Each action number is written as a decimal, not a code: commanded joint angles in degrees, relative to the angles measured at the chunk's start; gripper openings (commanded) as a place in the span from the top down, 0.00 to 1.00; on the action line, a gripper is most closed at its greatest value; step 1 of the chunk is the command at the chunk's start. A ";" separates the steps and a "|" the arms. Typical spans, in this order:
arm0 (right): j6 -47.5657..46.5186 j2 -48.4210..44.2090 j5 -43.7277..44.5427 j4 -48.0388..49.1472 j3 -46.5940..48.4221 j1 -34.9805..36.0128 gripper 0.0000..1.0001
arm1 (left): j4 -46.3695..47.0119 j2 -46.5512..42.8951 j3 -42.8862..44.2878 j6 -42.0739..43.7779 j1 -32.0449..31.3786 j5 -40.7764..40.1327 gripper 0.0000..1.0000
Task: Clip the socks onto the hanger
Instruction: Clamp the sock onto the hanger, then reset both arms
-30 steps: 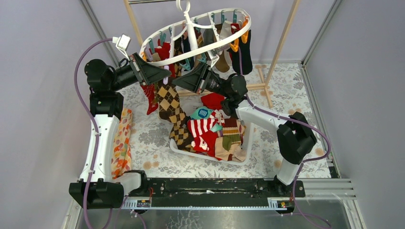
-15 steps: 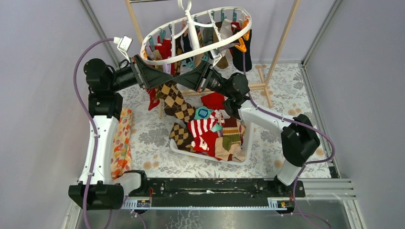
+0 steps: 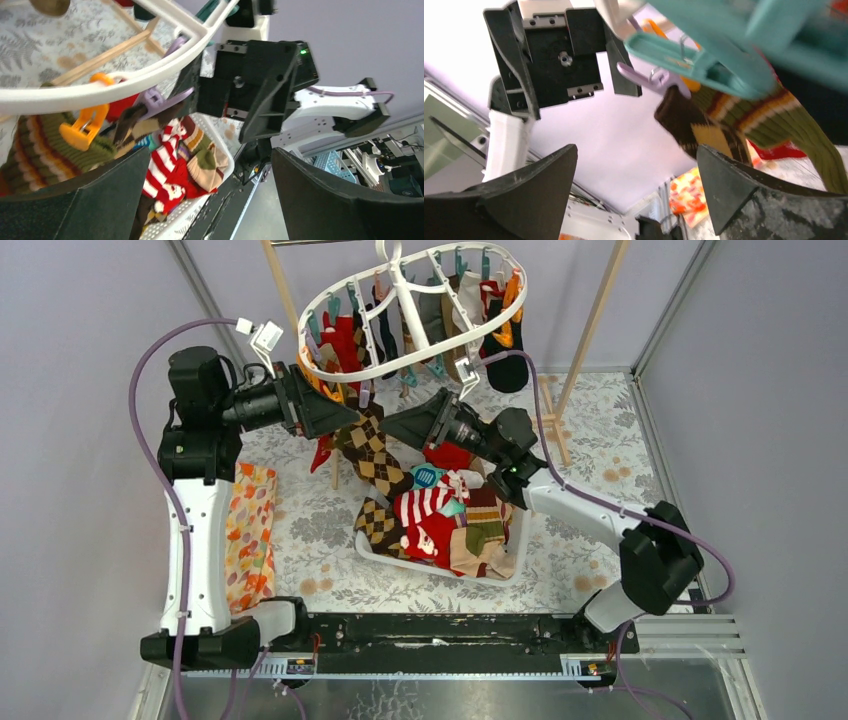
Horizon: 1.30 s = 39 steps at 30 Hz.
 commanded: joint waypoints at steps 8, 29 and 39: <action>-11.19 -15.66 10.12 -22.74 -16.27 -0.21 0.00 | -33.85 2.25 1.25 35.15 2.11 -23.62 0.01; -52.14 -41.22 85.36 -28.66 -32.51 -6.13 0.00 | 22.95 1.94 -38.35 27.67 23.93 -37.08 0.02; -49.08 -26.70 87.15 -13.44 -42.42 -23.98 0.00 | 56.55 13.87 -53.00 18.63 11.22 -45.68 0.01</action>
